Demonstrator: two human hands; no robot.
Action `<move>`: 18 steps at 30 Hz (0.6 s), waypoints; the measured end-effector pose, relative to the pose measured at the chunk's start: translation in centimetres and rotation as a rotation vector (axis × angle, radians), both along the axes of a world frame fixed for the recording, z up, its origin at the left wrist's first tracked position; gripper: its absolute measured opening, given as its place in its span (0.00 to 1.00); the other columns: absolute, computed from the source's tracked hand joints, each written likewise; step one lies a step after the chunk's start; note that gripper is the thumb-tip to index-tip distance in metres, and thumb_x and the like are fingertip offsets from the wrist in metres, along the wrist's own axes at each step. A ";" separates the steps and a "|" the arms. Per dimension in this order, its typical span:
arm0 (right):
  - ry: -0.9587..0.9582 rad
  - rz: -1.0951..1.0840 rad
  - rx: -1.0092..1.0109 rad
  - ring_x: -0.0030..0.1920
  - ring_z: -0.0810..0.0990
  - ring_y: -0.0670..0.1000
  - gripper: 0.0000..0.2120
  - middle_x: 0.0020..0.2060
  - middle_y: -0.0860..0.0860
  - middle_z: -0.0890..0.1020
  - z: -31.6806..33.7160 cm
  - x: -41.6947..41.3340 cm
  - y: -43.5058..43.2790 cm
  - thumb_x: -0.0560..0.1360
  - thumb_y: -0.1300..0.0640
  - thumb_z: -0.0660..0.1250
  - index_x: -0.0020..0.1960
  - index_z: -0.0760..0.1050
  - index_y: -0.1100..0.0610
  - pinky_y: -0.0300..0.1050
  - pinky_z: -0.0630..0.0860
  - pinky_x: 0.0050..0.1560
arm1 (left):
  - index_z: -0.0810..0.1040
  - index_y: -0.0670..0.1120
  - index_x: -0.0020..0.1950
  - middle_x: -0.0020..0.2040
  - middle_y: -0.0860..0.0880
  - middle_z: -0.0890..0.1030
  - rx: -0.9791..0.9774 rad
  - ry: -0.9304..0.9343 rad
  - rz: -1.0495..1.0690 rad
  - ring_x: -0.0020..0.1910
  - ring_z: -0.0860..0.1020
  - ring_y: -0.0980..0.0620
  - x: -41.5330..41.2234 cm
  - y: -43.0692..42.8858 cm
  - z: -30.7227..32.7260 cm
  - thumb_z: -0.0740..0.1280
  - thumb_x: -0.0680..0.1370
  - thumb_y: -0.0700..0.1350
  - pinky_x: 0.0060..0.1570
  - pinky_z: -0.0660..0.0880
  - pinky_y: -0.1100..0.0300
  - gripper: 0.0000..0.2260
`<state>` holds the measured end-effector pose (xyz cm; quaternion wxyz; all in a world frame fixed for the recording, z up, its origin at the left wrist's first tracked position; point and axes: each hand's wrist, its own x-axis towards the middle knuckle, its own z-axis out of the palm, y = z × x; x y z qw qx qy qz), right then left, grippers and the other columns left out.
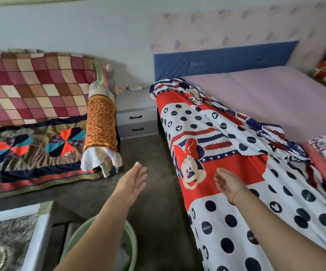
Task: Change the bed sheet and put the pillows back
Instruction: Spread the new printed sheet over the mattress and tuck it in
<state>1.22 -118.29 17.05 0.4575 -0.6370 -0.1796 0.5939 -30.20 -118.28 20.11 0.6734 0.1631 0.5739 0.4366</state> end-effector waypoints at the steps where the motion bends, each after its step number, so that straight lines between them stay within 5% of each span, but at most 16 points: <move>1: 0.006 -0.004 0.002 0.39 0.76 0.47 0.03 0.37 0.51 0.78 0.2 -0.6 1.6 0.79 0.58 0.64 0.49 0.76 0.55 0.40 0.73 0.41 | 0.73 0.46 0.69 0.62 0.49 0.79 0.000 -0.003 -0.012 0.66 0.74 0.49 -0.1 1.9 -0.1 0.63 0.81 0.53 0.65 0.67 0.52 0.19; 5: 0.031 -0.087 0.021 0.29 0.75 0.44 0.07 0.32 0.51 0.75 0.4 -2.1 8.7 0.79 0.61 0.63 0.43 0.75 0.56 0.38 0.69 0.36 | 0.70 0.46 0.72 0.66 0.49 0.77 0.022 0.006 -0.087 0.68 0.73 0.49 -0.7 10.8 -0.6 0.62 0.81 0.54 0.67 0.66 0.52 0.22; 12: 0.016 -0.275 0.013 0.39 0.74 0.47 0.05 0.38 0.51 0.76 1.3 -1.0 20.0 0.79 0.60 0.64 0.53 0.77 0.59 0.40 0.70 0.44 | 0.67 0.46 0.75 0.68 0.48 0.76 0.064 0.030 -0.269 0.67 0.73 0.48 -0.1 27.5 0.4 0.60 0.82 0.54 0.69 0.67 0.50 0.23; 18: 0.033 -0.435 -0.049 0.42 0.77 0.47 0.04 0.40 0.50 0.79 1.2 1.9 27.4 0.78 0.62 0.65 0.49 0.77 0.55 0.40 0.73 0.47 | 0.70 0.46 0.71 0.66 0.47 0.77 0.044 0.051 -0.401 0.66 0.74 0.46 2.8 39.3 1.5 0.62 0.81 0.53 0.70 0.66 0.48 0.21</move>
